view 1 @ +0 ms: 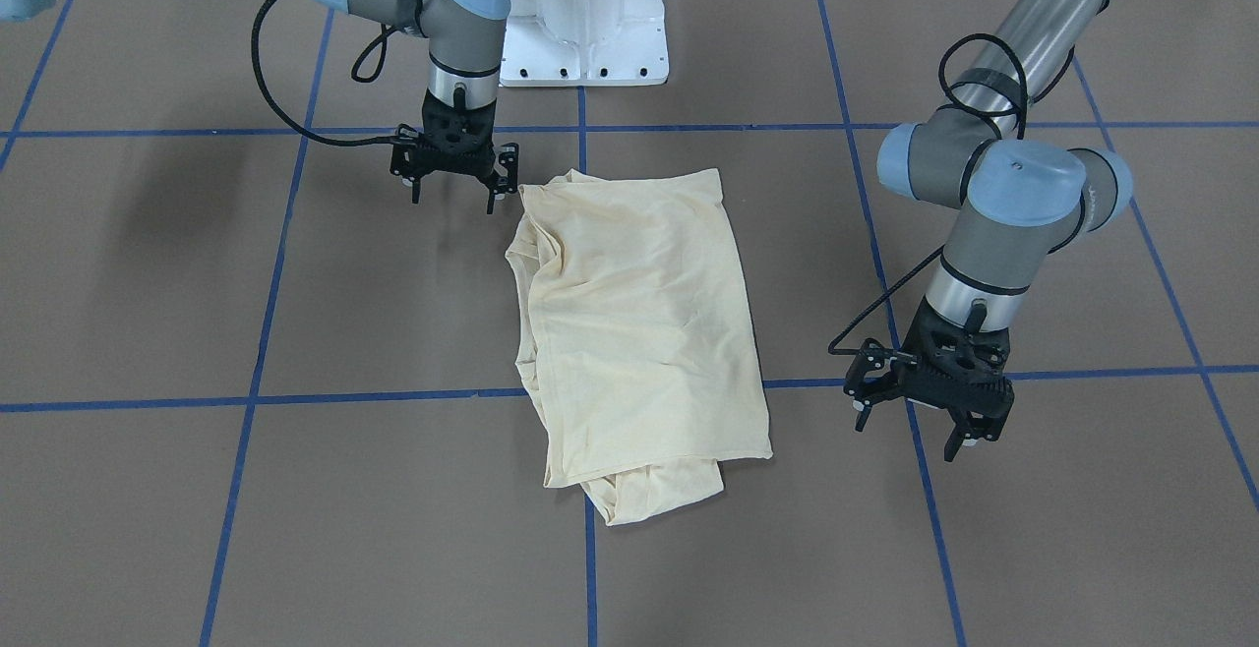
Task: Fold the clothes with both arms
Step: 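Lower both grippers to the shirt edge nearest the robot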
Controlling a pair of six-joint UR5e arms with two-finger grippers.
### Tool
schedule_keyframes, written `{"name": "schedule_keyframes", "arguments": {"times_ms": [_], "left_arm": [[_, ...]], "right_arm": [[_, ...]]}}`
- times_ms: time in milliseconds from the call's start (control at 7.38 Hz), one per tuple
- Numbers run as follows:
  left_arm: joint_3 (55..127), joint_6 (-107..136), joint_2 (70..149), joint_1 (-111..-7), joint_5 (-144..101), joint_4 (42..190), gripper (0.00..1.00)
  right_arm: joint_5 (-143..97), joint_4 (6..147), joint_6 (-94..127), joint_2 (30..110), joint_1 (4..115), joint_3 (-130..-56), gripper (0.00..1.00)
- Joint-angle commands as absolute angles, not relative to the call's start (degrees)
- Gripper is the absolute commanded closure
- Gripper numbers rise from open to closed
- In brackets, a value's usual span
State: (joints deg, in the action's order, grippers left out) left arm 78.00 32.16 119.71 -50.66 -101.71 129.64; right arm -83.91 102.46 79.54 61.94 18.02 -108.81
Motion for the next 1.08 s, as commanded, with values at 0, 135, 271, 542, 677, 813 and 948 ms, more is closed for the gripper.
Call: {"name": "schedule_keyframes", "arguments": {"times_ms": [0, 135, 271, 542, 677, 813, 948], "left_arm": [[79.18, 34.17, 119.71, -50.54, -101.78, 129.55, 0.0], [81.54, 39.24, 118.58, -50.45, -105.08, 129.29, 0.0], [88.26, 43.81, 114.48, -48.71, -108.08, 129.2, 0.0], [103.03, 54.08, 104.02, -41.52, -107.84, 128.85, 0.0], [107.18, 61.1, 101.02, -35.74, -103.49, 128.85, 0.0], [108.53, 65.78, 100.55, -30.72, -99.53, 128.67, 0.0], [108.72, 69.57, 100.63, -27.37, -98.19, 127.89, 0.0]], "right_arm": [[-83.23, 100.47, 83.82, 62.06, 17.58, -113.1, 0.0], [-83.41, 93.41, 84.11, 62.75, 18.27, -114.25, 0.0], [-83.58, 89.34, 84.02, 63.8, 18.89, -114.52, 0.0], [-87.42, 89.21, 83.06, 68.61, 20.99, -119.06, 0.0], [-88.15, 88.95, 80.97, 71.43, 21.44, -121.27, 0.0], [-88.15, 84.86, 79.82, 74.5, 21.79, -121.55, 0.0], [-88.33, 77.85, 78.85, 79.32, 22.23, -121.47, 0.0]]}}
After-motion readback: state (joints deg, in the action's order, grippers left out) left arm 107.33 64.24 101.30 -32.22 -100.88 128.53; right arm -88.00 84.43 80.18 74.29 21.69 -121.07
